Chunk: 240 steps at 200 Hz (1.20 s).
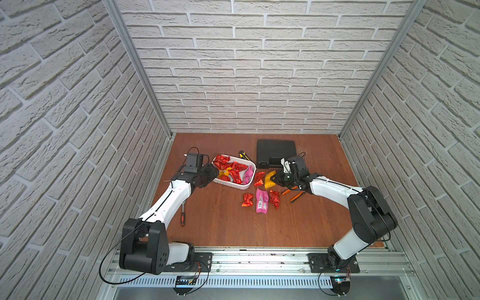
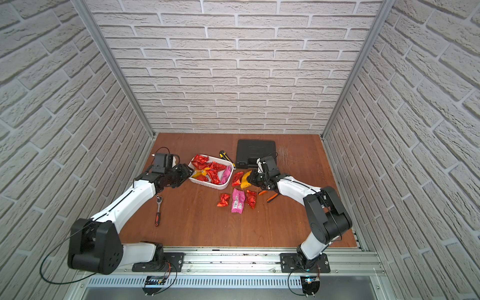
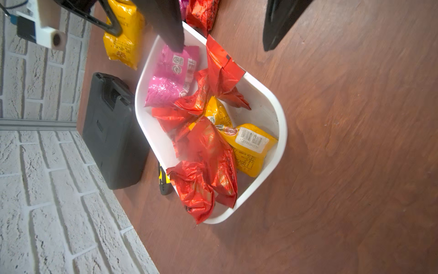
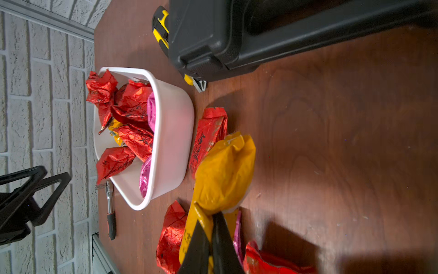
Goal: Take the tea bags out of the storage box
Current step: Place the tea bag at the center of the board.
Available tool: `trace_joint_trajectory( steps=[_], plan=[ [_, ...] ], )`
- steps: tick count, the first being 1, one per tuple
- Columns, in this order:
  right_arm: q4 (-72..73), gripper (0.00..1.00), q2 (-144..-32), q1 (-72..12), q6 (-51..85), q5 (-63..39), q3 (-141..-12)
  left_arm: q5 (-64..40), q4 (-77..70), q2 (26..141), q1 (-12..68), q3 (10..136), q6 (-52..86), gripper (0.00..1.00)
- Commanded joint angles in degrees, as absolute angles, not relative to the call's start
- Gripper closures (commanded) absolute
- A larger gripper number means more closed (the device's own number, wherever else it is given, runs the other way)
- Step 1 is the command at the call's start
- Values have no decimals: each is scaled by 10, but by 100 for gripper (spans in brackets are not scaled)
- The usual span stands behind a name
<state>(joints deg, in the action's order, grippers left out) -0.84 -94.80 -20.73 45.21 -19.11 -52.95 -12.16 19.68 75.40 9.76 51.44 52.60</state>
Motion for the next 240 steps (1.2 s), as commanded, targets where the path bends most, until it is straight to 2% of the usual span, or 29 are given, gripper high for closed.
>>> trace_joint_trajectory(
  steps=[1, 24, 45, 61, 79, 97, 141, 202, 240],
  plan=[
    [20, 97, -973, -203, 437, -175, -547, -141, 181, 761, 95, 523, 519, 42],
    [34, 93, -996, -200, 430, -176, -550, -141, 183, 764, 95, 528, 516, 42],
    [-8, 70, -1005, -199, 416, -158, -566, -139, 179, 767, 95, 534, 514, 42],
    [-36, 58, -987, -199, 407, -122, -563, -148, 150, 769, 92, 532, 533, 42],
    [-65, 50, -951, -199, 395, -94, -561, -146, 98, 774, 93, 528, 563, 42],
    [-100, 44, -919, -199, 380, -81, -567, -135, 85, 799, 95, 547, 563, 37],
    [-166, 42, -862, -200, 348, -82, -599, -101, 103, 889, 97, 610, 570, 37],
    [-207, 42, -829, -199, 329, -75, -620, -23, 135, 962, 107, 685, 585, 45],
    [-207, 42, -834, -199, 328, -79, -623, -35, 106, 998, 110, 708, 601, 50]
  ],
)
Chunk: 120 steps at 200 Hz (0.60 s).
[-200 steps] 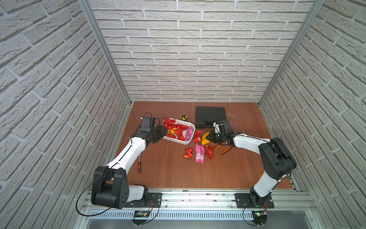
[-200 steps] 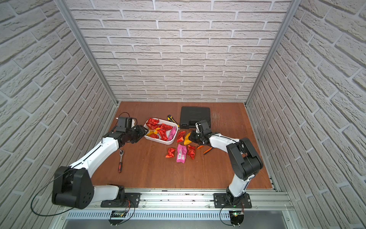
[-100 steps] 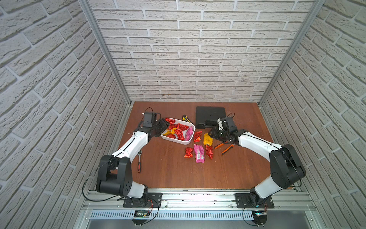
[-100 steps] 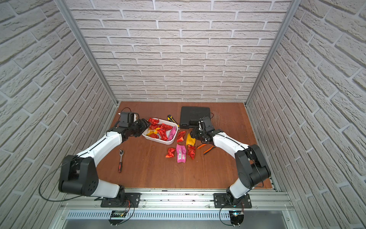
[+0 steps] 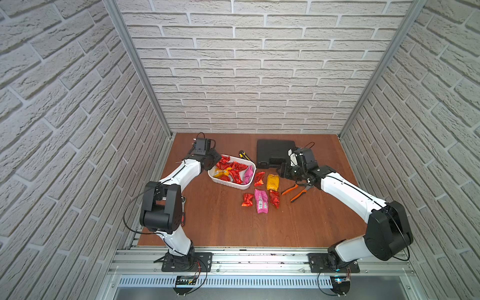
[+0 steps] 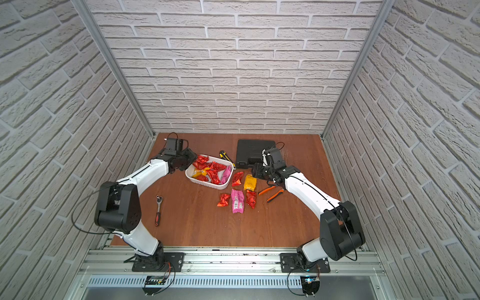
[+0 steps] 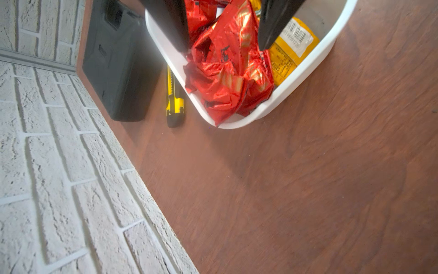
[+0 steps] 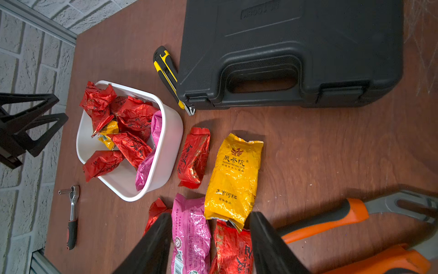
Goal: Take the tea bags out of the storage box
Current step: Place the tea bag at the center of the board, then pick up the tea bag from the storage box.
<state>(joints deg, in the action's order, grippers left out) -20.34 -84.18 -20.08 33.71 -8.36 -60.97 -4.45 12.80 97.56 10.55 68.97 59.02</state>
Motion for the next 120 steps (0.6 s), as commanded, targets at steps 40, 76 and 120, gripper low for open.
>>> trace_joint_trajectory(
  steps=[40, 76, 120],
  plan=[
    [-205, 42, -838, -197, 327, -82, -628, -35, 124, 1024, 113, 729, 619, 46],
    [-212, 42, -839, -194, 324, -90, -636, -40, 105, 1040, 113, 726, 630, 50],
    [-222, 43, -825, -190, 315, -93, -634, -46, 89, 1059, 112, 730, 635, 74]
  ],
)
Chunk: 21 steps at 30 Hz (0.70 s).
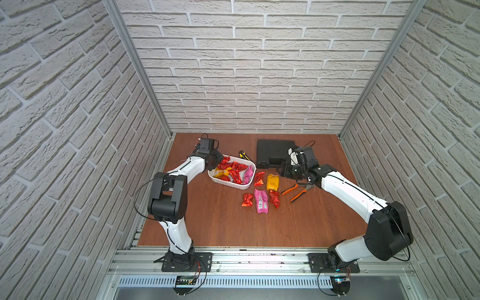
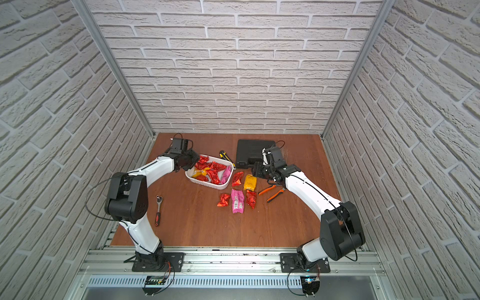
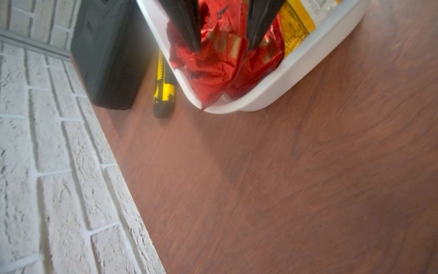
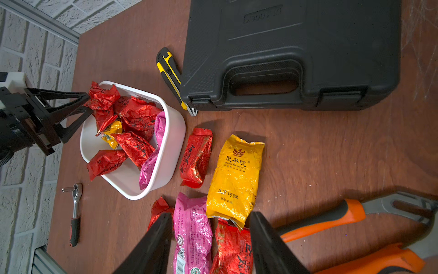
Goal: Take the tea bags out of the storage box
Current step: Pick up the tea bag from the storage box.
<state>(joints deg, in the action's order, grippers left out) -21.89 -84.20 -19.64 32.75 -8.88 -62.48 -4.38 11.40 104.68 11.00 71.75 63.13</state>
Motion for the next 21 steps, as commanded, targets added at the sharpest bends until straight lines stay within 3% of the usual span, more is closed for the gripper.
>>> trace_joint_trajectory(
  steps=[1, 8, 17, 21],
  plan=[
    [-223, 43, -825, -189, 315, -94, -633, -45, 89, 1060, 112, 730, 635, 75],
    [-220, 43, -811, -186, 315, -99, -626, -36, 86, 1041, 113, 717, 624, 100],
    [-229, 43, -793, -186, 297, -113, -639, -45, 81, 972, 119, 696, 540, 100],
    [-227, 44, -795, -186, 279, -164, -651, -93, 53, 932, 127, 674, 473, 100]
  ],
)
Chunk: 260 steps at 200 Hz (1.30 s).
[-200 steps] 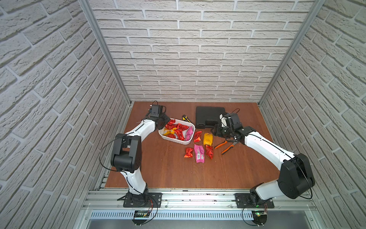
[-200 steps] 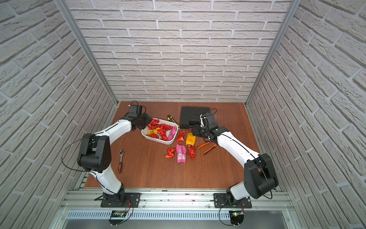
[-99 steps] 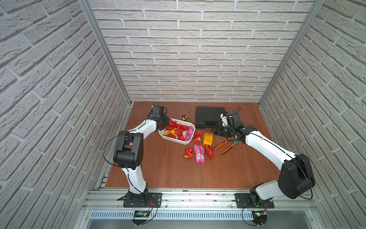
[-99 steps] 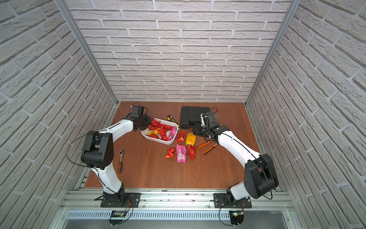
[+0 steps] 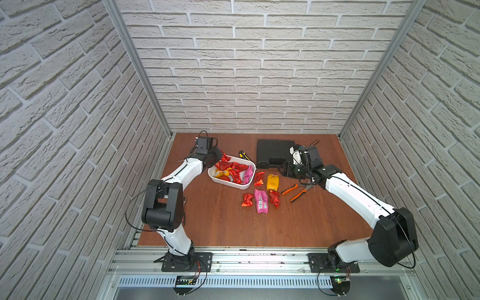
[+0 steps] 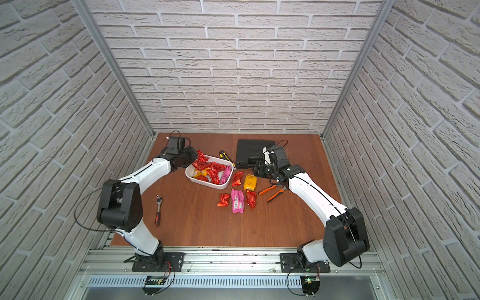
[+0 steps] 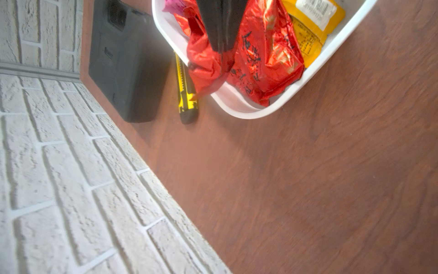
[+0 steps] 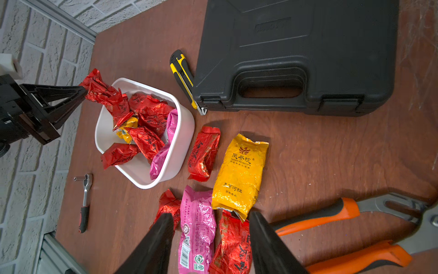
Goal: Take the tea bags out of the storage box
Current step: Pick up the tea bag from the storage box.
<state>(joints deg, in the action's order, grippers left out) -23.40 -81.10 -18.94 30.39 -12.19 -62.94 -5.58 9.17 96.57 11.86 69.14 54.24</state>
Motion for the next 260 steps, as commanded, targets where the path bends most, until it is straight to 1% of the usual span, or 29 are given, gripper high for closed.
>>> trace_joint_trajectory(
  steps=[1, 21, 34, 41, 52, 69, 101, 122, 149, 170, 211, 245, 255, 260],
  plan=[
    [-224, 46, -798, -186, 274, -182, -654, -107, 49, 925, 130, 670, 458, 100],
    [-218, 48, -809, -189, 255, -256, -669, -158, 42, 899, 149, 655, 397, 100],
    [-226, 49, -817, -192, 240, -284, -682, -191, 22, 878, 165, 635, 367, 100],
    [-231, 48, -819, -194, 233, -291, -687, -209, 7, 868, 172, 621, 362, 100],
    [-242, 45, -826, -197, 227, -297, -695, -242, -12, 856, 182, 603, 357, 100],
    [-257, 42, -845, -200, 220, -324, -709, -284, -14, 848, 202, 592, 342, 100],
    [-241, 37, -860, -221, 219, -345, -710, -353, -34, 848, 237, 576, 342, 100],
    [-212, 37, -864, -226, 235, -358, -690, -377, -48, 850, 251, 568, 350, 100],
    [-179, 37, -863, -231, 253, -372, -664, -384, -56, 847, 264, 562, 354, 100],
    [-166, 39, -867, -237, 260, -369, -655, -392, -70, 848, 269, 556, 361, 100],
    [-153, 47, -883, -248, 265, -352, -658, -400, -78, 854, 275, 551, 367, 100],
    [-148, 50, -901, -256, 266, -337, -672, -407, -81, 857, 281, 552, 369, 100],
    [-146, 54, -907, -259, 266, -336, -677, -409, -81, 857, 281, 552, 370, 100],
    [-144, 57, -910, -260, 267, -337, -680, -409, -80, 858, 282, 552, 369, 100]
  ],
)
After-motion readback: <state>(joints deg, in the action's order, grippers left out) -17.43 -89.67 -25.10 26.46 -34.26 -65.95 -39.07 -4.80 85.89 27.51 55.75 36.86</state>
